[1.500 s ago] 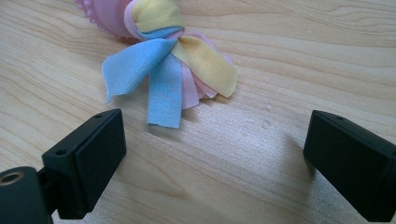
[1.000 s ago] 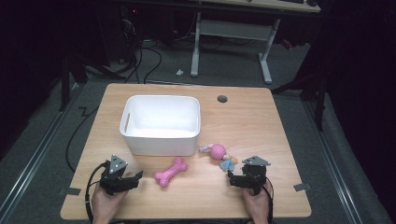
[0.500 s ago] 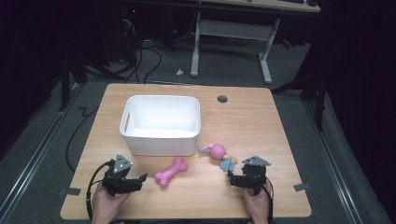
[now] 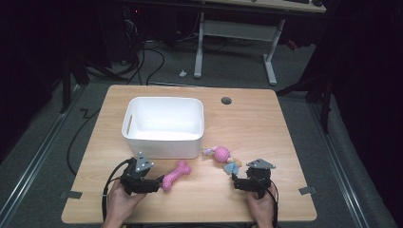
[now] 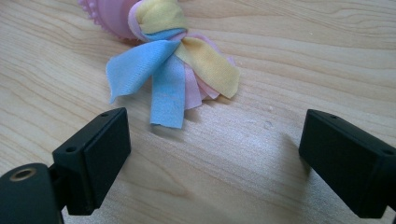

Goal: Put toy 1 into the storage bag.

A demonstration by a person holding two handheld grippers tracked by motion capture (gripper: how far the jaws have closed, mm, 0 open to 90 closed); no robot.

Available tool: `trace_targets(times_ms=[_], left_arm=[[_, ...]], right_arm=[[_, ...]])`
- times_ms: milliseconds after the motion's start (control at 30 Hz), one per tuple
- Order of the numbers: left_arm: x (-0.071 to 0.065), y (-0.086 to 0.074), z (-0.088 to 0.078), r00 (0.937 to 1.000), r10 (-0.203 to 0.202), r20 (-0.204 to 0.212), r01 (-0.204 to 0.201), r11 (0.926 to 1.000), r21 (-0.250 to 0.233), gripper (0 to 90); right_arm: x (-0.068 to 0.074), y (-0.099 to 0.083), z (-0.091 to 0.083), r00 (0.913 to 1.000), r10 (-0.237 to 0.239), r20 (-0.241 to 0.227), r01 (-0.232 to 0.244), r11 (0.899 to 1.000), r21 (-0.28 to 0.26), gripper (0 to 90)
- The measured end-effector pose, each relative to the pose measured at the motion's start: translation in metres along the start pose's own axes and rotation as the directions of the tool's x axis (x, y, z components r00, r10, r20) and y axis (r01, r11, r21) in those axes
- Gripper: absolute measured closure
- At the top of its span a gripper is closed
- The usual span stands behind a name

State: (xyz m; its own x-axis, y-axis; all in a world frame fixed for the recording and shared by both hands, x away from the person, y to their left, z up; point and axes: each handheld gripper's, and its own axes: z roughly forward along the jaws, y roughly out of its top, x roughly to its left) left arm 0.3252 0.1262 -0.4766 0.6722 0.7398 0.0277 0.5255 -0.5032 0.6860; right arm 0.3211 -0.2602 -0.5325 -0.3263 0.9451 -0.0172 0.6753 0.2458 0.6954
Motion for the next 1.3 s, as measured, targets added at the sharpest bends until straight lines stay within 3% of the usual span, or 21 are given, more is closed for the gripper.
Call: trace_targets(times_ms=[500,800,1300], left_arm=[[-0.013,0.018,0.016,0.9985,0.040,0.037,-0.041,0.9986,0.034,27.7],[-0.026,0.031,0.039,0.9950,0.084,0.053,-0.089,0.9928,0.080,32.6],[-0.025,0.033,0.060,0.9926,0.084,0.087,-0.097,0.9834,0.154,42.7]], right_arm=[[0.000,0.000,0.000,1.0000,-0.003,-0.003,0.003,1.000,-0.003,9.9],[0.001,0.000,-0.001,1.0000,-0.006,-0.001,0.006,1.000,-0.005,11.1],[0.001,-0.001,-0.001,1.0000,-0.005,-0.002,0.005,1.000,-0.007,11.9]])
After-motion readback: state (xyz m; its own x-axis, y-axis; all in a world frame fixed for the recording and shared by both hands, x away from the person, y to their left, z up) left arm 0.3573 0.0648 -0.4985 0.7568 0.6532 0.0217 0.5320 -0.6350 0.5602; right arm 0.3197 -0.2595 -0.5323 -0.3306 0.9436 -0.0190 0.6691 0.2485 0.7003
